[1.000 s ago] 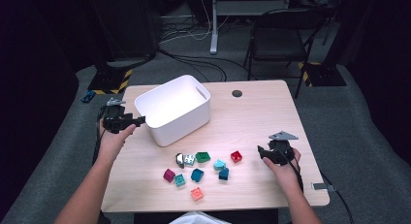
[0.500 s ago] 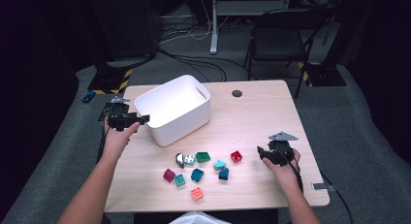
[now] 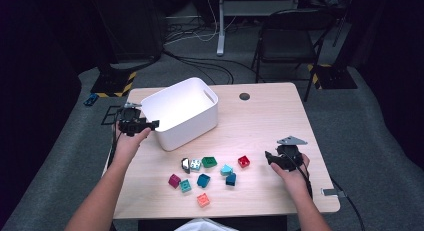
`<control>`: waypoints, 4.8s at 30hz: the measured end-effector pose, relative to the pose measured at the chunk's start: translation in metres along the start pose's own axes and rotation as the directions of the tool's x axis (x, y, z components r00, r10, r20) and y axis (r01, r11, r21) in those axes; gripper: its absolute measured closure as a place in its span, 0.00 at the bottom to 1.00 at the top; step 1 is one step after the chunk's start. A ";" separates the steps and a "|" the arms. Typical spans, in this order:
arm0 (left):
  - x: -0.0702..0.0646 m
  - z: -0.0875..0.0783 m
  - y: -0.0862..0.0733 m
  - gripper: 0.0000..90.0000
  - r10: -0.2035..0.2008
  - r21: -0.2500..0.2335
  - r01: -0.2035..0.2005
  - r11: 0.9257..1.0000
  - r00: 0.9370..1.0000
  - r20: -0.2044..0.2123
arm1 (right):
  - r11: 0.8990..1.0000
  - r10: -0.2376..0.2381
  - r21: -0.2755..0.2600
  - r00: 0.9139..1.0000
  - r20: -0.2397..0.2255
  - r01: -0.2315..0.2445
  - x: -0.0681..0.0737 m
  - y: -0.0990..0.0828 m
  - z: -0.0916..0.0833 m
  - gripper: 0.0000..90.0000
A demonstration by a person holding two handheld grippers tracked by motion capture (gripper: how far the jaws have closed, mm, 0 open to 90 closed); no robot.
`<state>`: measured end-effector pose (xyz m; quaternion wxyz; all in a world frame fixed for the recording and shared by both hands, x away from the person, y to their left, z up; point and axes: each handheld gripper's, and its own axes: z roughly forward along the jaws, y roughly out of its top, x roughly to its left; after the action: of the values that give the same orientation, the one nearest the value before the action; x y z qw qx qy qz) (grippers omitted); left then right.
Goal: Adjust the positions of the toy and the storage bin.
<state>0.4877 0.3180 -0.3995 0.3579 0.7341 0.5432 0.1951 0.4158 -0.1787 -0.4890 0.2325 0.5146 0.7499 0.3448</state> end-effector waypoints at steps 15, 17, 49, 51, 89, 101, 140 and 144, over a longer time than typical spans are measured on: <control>-0.018 0.017 0.002 0.54 0.059 0.006 -0.060 0.998 0.994 0.093 | 1.000 -0.020 -0.015 1.000 -0.021 0.019 0.002 0.011 -0.005 0.47; -0.020 0.018 0.002 0.54 0.079 0.011 -0.081 0.997 0.991 0.106 | 1.000 -0.022 -0.019 0.999 -0.039 0.021 0.003 0.016 -0.006 0.47; -0.043 0.024 0.000 0.54 0.195 -0.048 -0.189 0.981 0.952 0.234 | 0.988 -0.038 -0.153 0.977 -0.212 0.005 0.031 0.116 -0.017 0.45; -0.043 0.024 0.000 0.55 0.202 -0.050 -0.196 0.979 0.951 0.234 | 0.988 -0.055 -0.154 0.979 -0.198 0.024 0.033 0.118 -0.018 0.45; -0.049 0.016 -0.009 0.50 0.155 -0.031 -0.152 0.988 0.953 0.259 | 0.994 -0.087 -0.089 0.967 -0.240 0.067 0.055 0.113 0.011 0.44; -0.045 0.015 -0.012 0.46 0.139 -0.046 -0.131 0.990 0.952 0.272 | 0.991 -0.091 -0.114 0.964 -0.248 0.065 0.049 0.122 0.006 0.45; 0.013 -0.038 -0.041 0.42 0.100 -0.150 -0.071 0.986 0.976 0.192 | 0.982 -0.143 -0.148 0.973 -0.182 0.117 0.035 0.034 -0.043 0.51; 0.023 -0.037 -0.047 0.42 0.079 -0.156 -0.051 0.987 0.981 0.179 | 0.982 -0.158 -0.134 0.971 -0.181 0.135 0.038 0.024 -0.033 0.51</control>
<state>0.4395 0.3583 -0.4116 0.4545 0.7373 0.4671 0.1781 0.3935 -0.1470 -0.4494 0.2151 0.4075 0.7824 0.4190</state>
